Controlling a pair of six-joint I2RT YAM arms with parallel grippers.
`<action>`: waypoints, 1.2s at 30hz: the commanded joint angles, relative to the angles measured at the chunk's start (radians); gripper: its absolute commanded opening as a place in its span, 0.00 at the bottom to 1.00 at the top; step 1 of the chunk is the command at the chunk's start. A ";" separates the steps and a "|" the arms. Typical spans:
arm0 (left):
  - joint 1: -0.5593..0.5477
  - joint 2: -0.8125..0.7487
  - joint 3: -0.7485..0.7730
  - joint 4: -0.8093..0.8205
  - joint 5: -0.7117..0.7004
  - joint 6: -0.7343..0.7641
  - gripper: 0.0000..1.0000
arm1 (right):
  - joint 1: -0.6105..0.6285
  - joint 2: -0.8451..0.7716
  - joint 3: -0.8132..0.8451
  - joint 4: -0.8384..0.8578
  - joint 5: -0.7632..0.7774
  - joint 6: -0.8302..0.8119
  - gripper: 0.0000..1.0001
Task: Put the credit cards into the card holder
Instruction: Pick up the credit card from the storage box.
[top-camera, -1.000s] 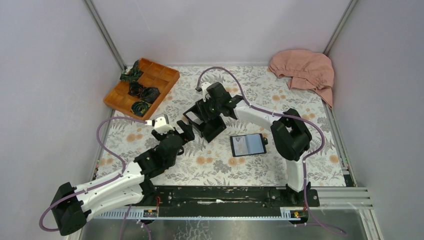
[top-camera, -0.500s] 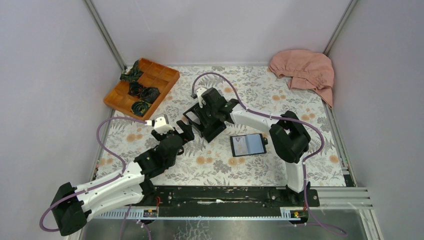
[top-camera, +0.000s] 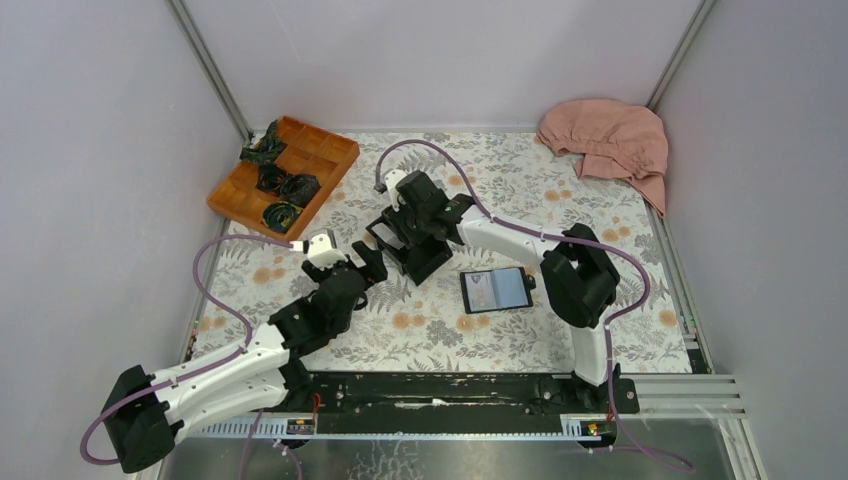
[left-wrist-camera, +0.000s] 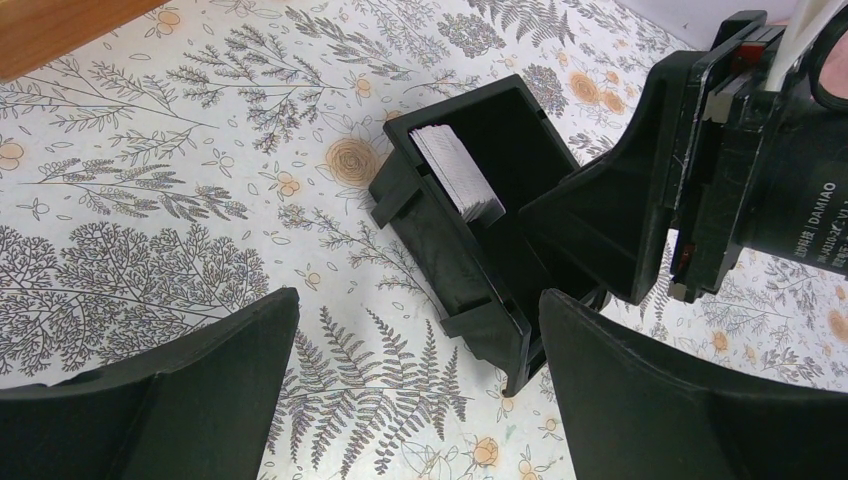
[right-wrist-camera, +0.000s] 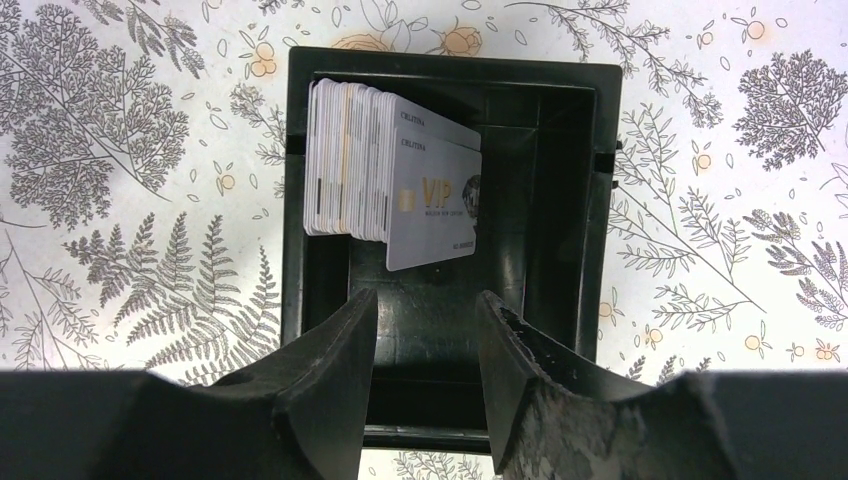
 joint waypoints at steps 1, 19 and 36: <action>0.008 0.001 -0.010 0.033 -0.017 0.002 0.96 | 0.019 0.013 0.054 -0.023 0.014 -0.020 0.48; 0.013 -0.013 -0.019 0.033 -0.011 0.000 0.96 | 0.037 0.069 0.113 -0.057 0.032 -0.043 0.44; 0.020 -0.014 -0.030 0.042 -0.001 -0.001 0.96 | 0.036 0.135 0.198 -0.106 0.064 -0.076 0.33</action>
